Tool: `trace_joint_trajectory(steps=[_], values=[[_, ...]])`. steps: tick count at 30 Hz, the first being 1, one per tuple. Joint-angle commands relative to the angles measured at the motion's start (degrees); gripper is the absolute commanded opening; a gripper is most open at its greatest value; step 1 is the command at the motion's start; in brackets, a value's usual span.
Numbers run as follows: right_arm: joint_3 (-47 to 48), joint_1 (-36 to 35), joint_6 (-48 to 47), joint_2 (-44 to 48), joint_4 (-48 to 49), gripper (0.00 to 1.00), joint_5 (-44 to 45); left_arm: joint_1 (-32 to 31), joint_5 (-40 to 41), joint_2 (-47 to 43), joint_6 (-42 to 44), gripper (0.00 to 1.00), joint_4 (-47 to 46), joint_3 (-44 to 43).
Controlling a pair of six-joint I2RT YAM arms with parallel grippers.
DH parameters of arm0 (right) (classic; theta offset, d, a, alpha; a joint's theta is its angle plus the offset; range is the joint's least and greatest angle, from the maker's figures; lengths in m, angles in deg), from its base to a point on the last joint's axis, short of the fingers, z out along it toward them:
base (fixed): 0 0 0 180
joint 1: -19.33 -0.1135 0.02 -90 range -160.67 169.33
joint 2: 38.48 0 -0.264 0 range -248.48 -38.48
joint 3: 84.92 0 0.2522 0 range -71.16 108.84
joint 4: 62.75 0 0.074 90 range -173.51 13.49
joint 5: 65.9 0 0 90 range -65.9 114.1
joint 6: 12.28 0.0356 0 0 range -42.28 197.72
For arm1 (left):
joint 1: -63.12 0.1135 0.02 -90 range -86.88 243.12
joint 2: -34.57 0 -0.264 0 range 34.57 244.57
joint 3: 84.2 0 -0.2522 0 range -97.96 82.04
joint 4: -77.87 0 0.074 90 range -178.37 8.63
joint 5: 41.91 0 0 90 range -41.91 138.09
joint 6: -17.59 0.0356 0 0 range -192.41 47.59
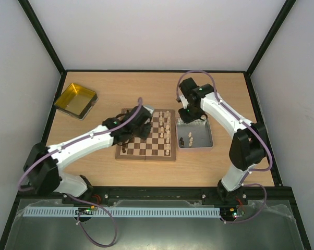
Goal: Set up the chess pieces on the board
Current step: Pick up the chess piece from the storage box.
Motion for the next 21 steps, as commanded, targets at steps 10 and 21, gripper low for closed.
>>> trace_joint_trajectory(steps=[10,21], values=[[-10.3,5.1,-2.0,1.4,3.9,0.26,-2.3,-6.5,0.3,16.0,2.2,0.32,3.0,-19.6],[-14.8,5.7,-3.1,-1.1,7.5,0.26,-3.5,-7.1,0.3,15.9,1.7,0.32,2.9,-18.4]])
